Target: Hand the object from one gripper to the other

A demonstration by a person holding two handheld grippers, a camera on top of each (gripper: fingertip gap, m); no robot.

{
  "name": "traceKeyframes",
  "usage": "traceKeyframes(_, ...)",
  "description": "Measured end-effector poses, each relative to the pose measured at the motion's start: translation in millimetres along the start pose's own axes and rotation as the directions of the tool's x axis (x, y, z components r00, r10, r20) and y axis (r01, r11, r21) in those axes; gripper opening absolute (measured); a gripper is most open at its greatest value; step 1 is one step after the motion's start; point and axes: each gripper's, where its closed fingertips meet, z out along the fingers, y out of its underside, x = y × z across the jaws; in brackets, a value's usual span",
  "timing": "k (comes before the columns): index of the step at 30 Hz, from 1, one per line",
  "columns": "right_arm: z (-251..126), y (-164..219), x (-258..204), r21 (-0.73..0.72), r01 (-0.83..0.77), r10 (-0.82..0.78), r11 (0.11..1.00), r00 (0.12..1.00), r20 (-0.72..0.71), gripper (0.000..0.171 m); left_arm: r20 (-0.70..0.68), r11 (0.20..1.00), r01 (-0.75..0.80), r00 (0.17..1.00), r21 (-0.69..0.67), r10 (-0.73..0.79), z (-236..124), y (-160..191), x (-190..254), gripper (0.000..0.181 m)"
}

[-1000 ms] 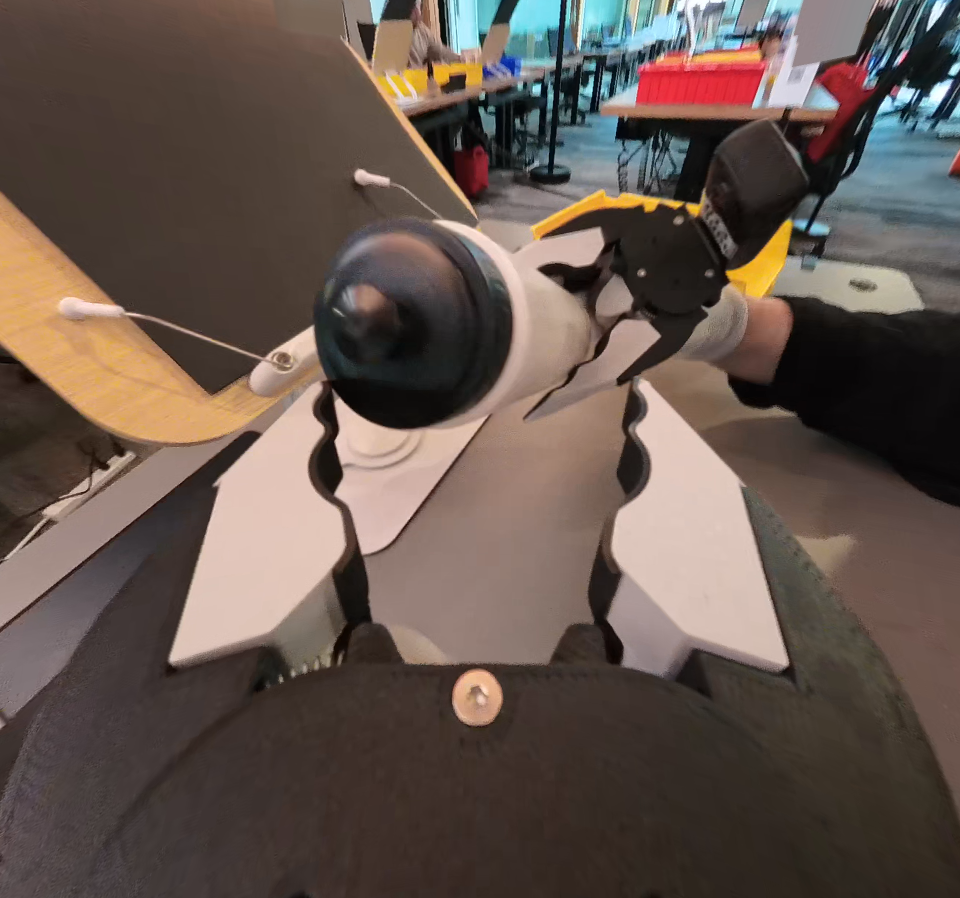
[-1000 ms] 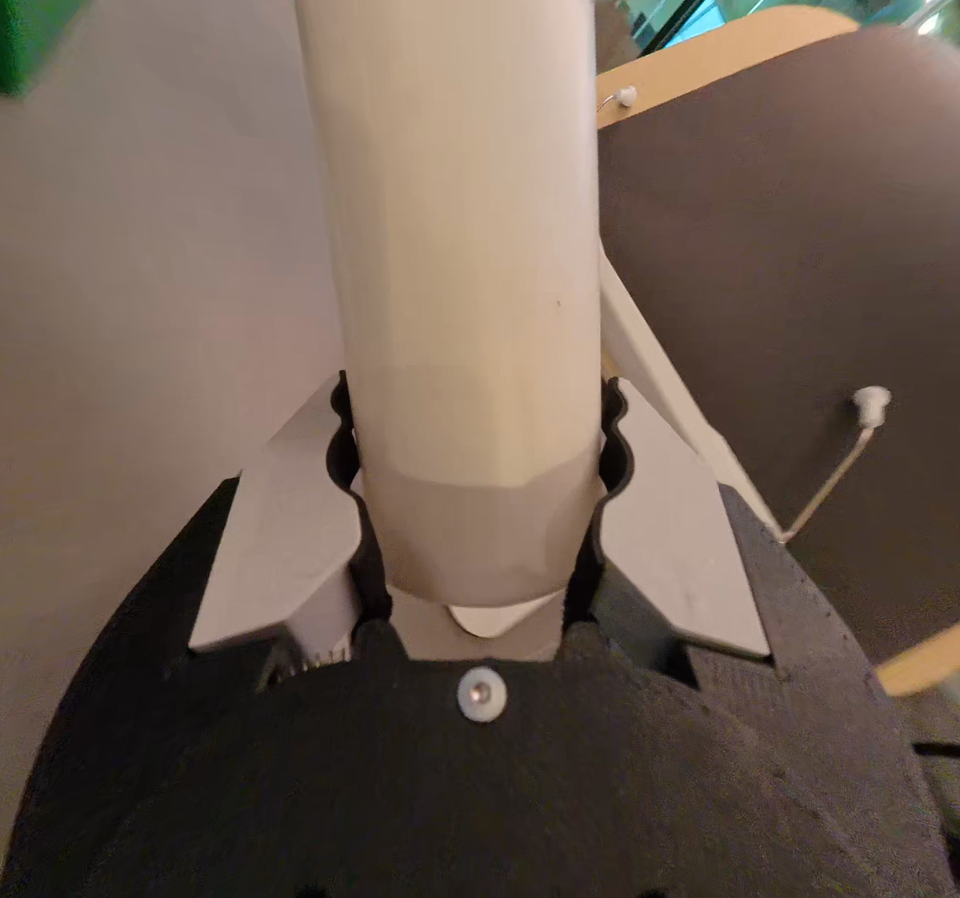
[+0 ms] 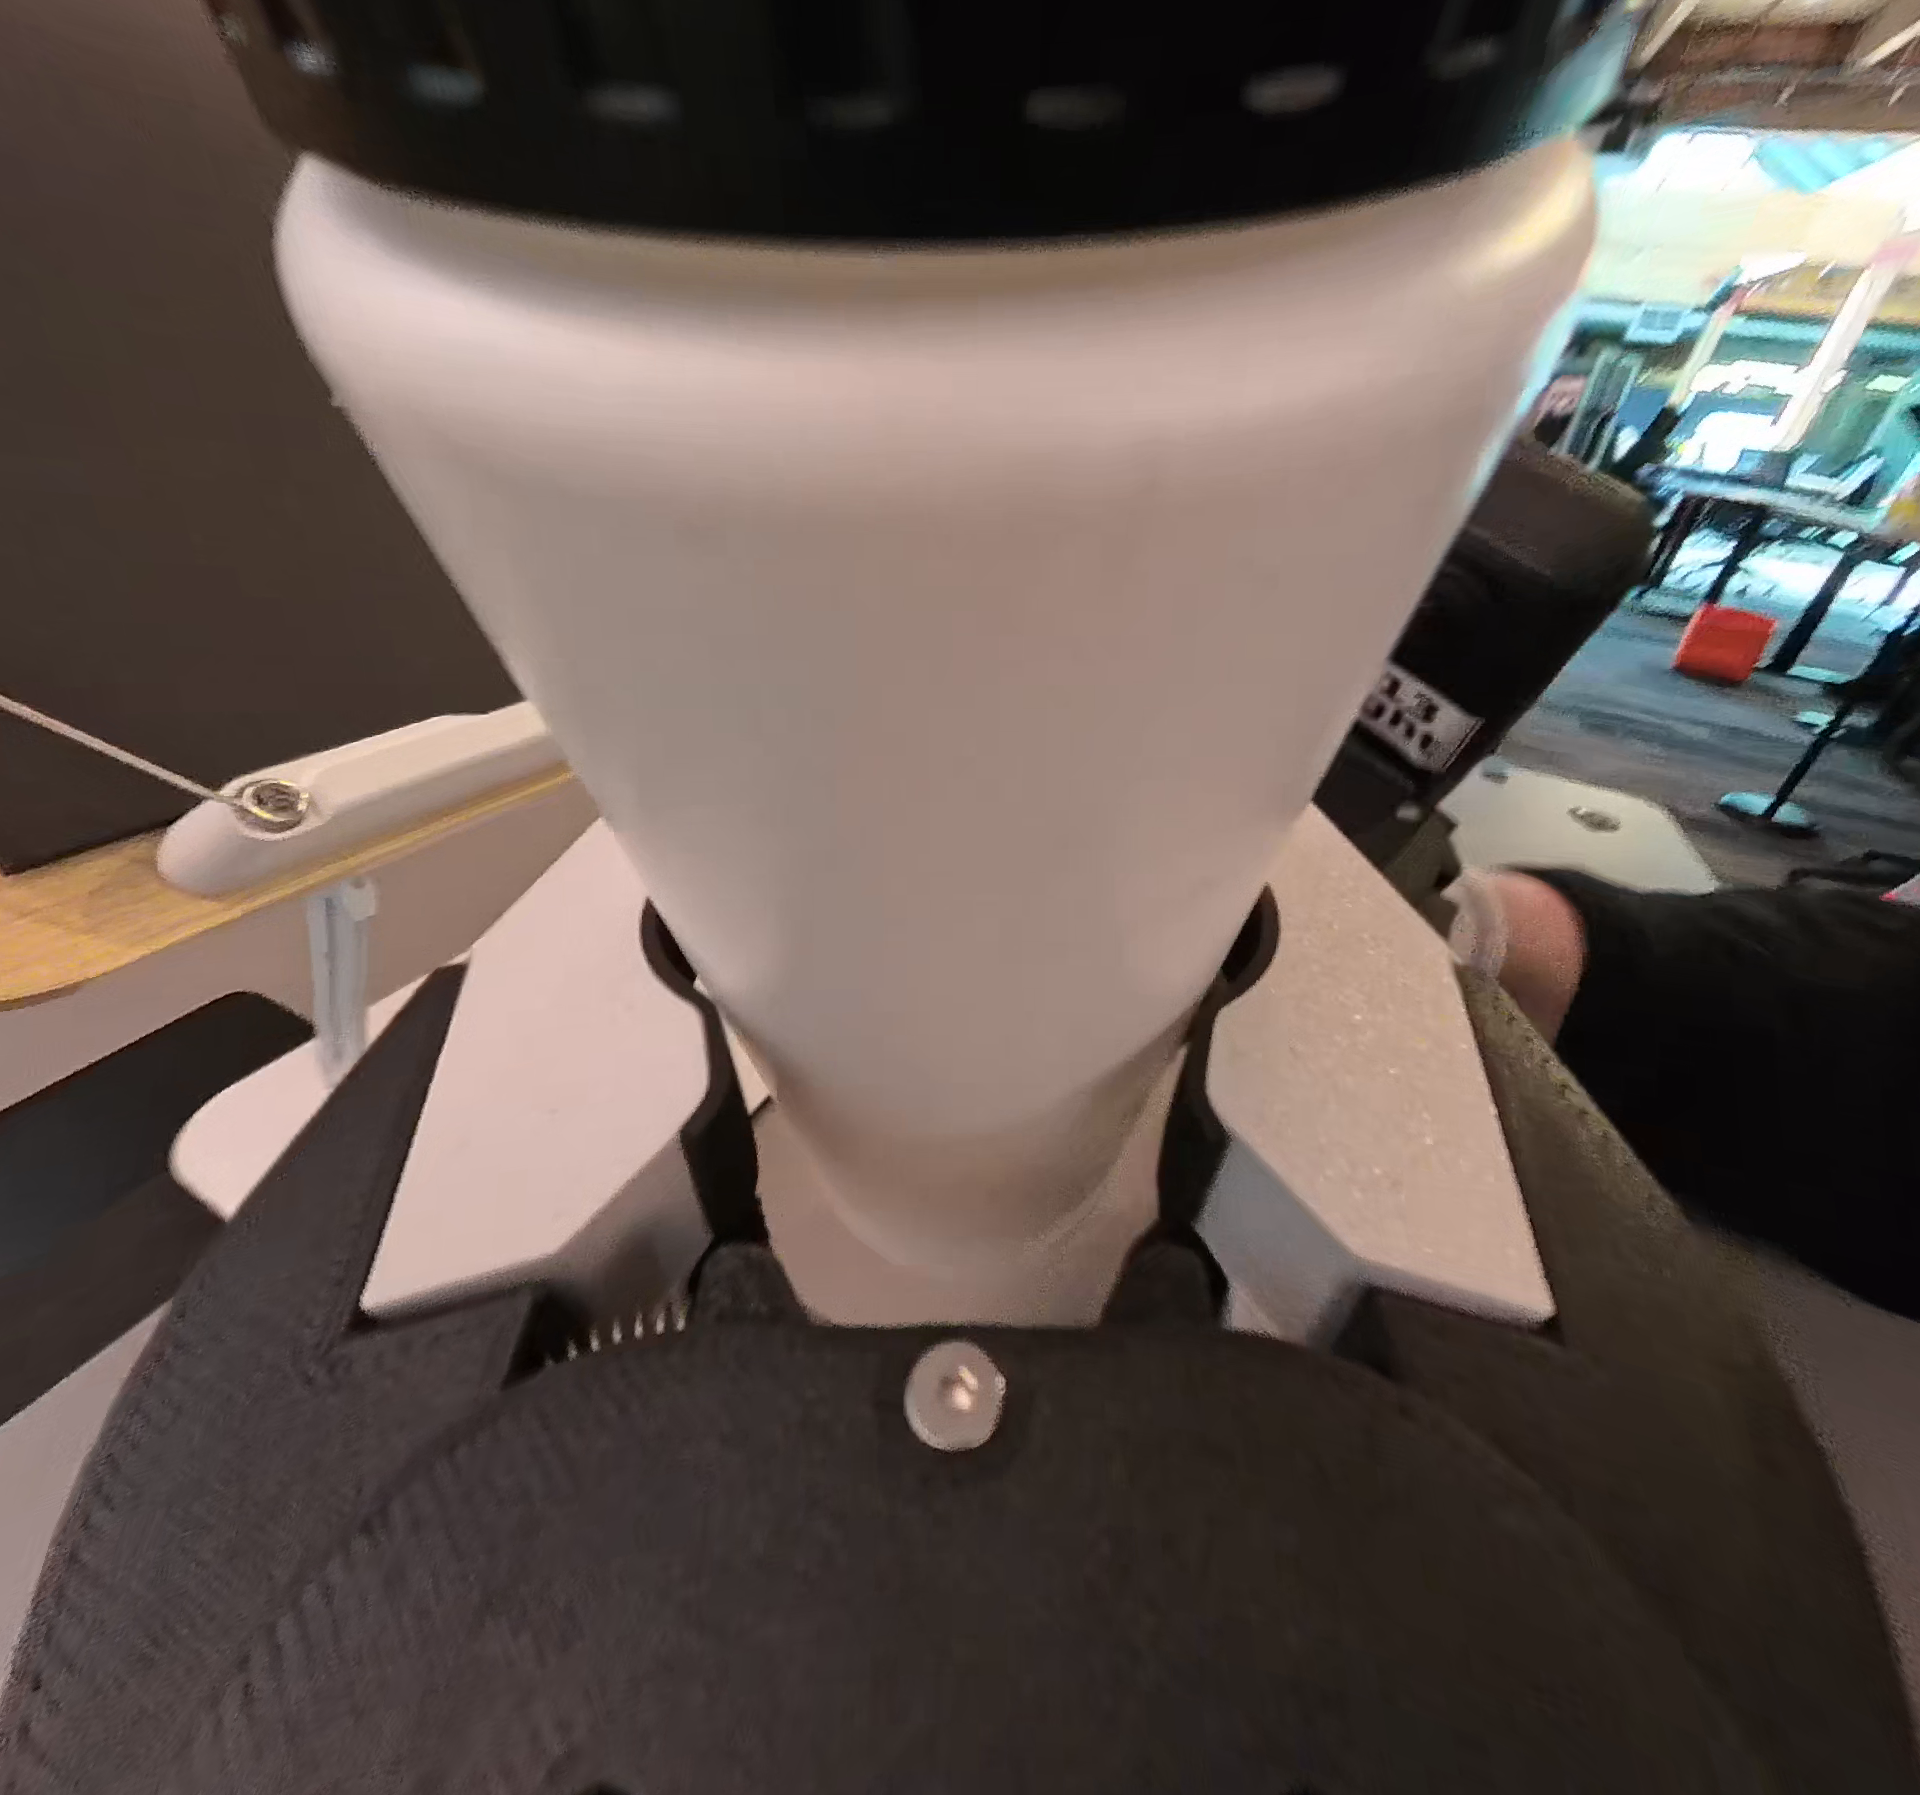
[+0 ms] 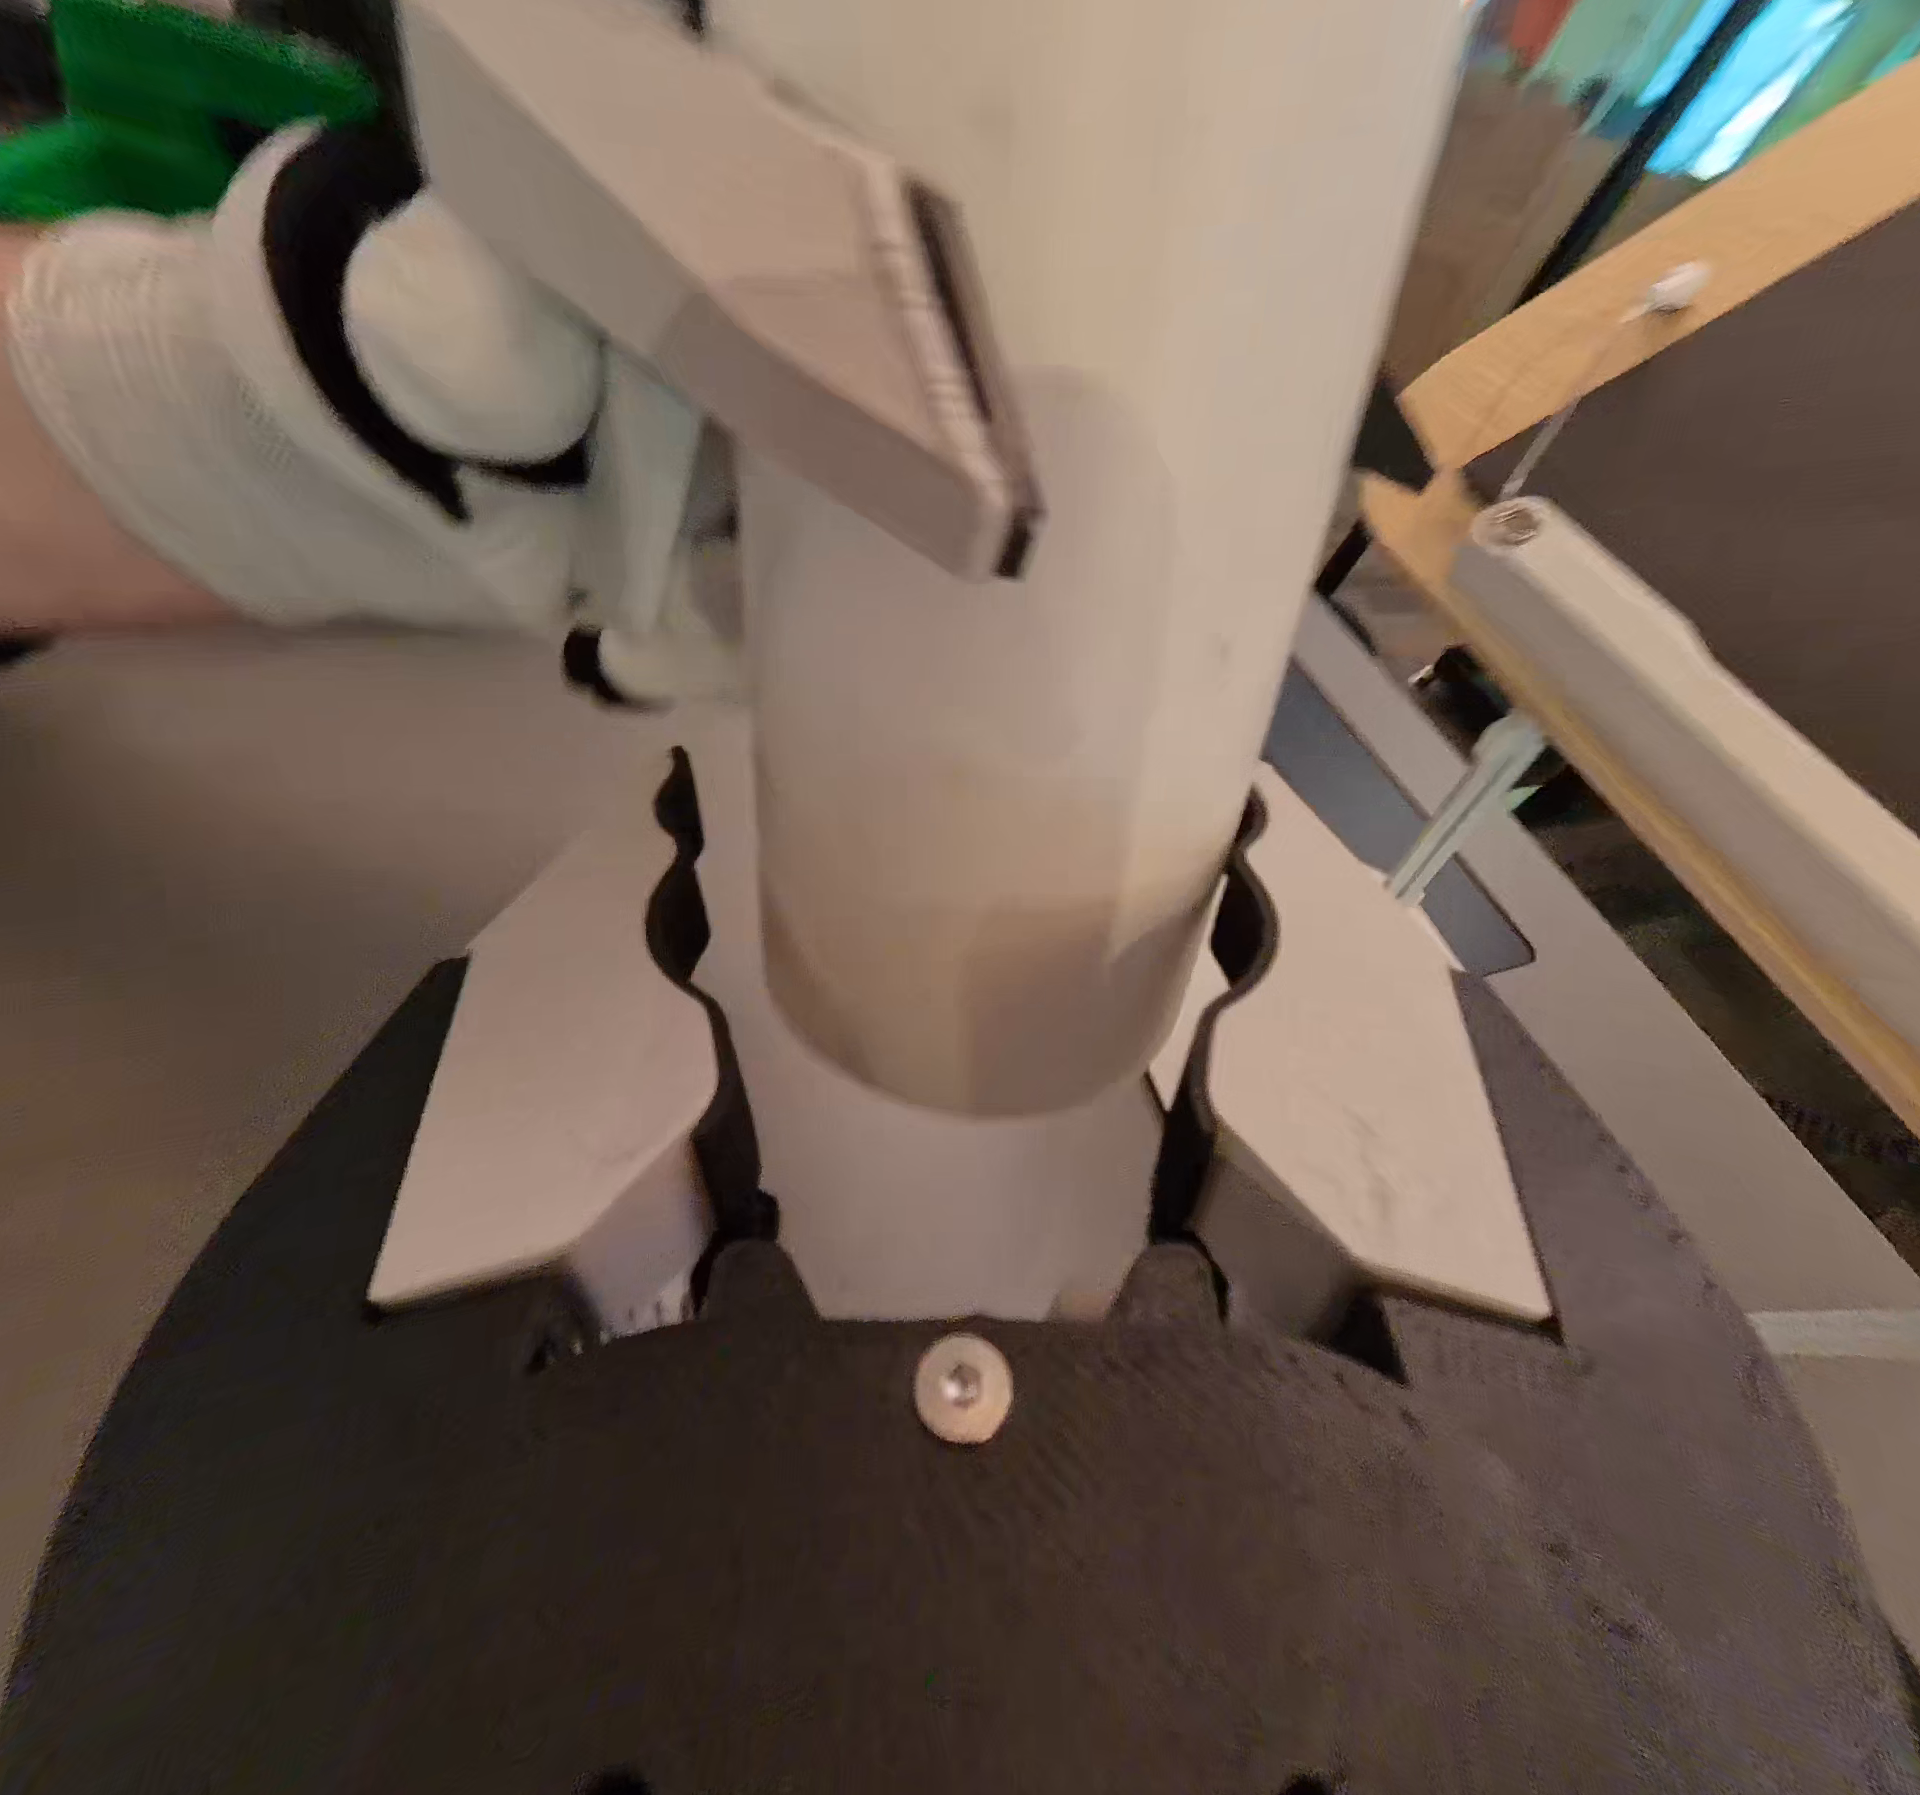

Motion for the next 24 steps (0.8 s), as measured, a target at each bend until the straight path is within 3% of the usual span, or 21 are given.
traceKeyframes(2,-8,14,-2,-0.105,0.06,-0.054,0.993,0.997,0.062,0.108,0.047,0.999,-0.024,0.999,-0.049,0.026,-3,3,-8,0.099)
traceKeyframes(4,-25,13,2,-0.111,0.064,-0.053,0.992,0.994,0.097,0.102,0.09,0.991,-0.078,0.992,-0.111,0.088,-8,4,-15,0.099)
traceKeyframes(7,-50,-17,22,0.02,-0.049,0.047,0.999,0.996,0.073,0.098,0.119,0.964,-0.169,0.973,-0.207,0.197,-12,6,-18,0.099)
traceKeyframes(11,-71,-77,25,0.306,-0.209,0.179,0.929,0.976,0.123,0.107,0.035,0.919,-0.258,0.959,-0.298,0.281,-3,23,1,0.098)
traceKeyframes(17,-58,-85,-8,0.287,-0.124,0.078,0.95,0.983,0.168,0.113,-0.154,0.808,-0.384,0.923,-0.448,0.353,18,73,39,0.098)
traceKeyframes(18,-57,-84,-17,0.285,-0.109,0.052,0.952,0.978,0.201,0.104,-0.17,0.808,-0.382,0.924,-0.449,0.343,20,77,44,0.098)
traceKeyframes(24,-56,-85,-18,0.309,-0.142,0.071,0.94,0.971,0.229,0.102,-0.176,0.833,-0.349,0.937,-0.43,0.302,24,78,48,0.099)
